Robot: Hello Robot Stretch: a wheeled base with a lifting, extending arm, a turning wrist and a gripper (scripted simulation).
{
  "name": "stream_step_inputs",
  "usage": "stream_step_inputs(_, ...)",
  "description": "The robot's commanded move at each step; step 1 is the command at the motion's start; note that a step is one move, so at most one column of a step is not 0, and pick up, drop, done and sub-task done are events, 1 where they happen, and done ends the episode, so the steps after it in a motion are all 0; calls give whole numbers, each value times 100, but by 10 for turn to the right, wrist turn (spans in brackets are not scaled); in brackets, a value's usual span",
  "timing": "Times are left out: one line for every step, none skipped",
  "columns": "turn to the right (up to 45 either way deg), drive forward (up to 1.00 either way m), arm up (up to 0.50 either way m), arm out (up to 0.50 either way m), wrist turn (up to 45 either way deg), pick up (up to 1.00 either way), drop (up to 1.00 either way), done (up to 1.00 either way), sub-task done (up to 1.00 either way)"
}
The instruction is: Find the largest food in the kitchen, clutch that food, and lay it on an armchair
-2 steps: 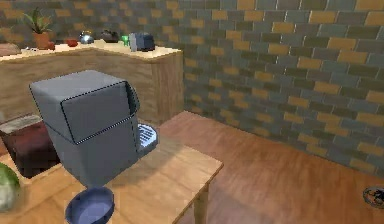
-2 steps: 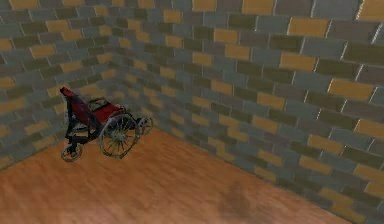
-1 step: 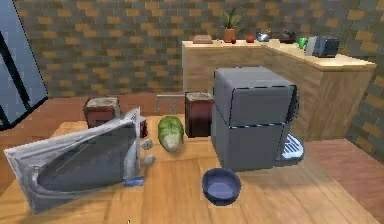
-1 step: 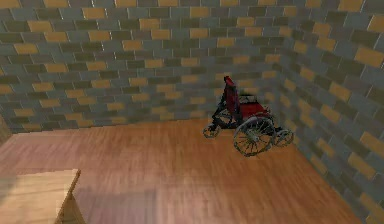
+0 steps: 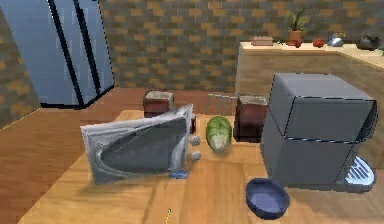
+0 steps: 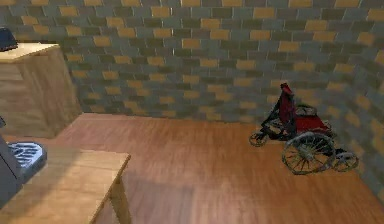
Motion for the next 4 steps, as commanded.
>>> stream_step_inputs(-450, 0, 0, 0, 0, 0, 0, 0, 0)
stream_step_inputs(-450, 0, 0, 0, 0, 0, 0, 0, 0)
stream_step_inputs(-450, 0, 0, 0, 0, 0, 0, 0, 0)
stream_step_inputs(-360, 0, 0, 0, 0, 0, 0, 0, 0)
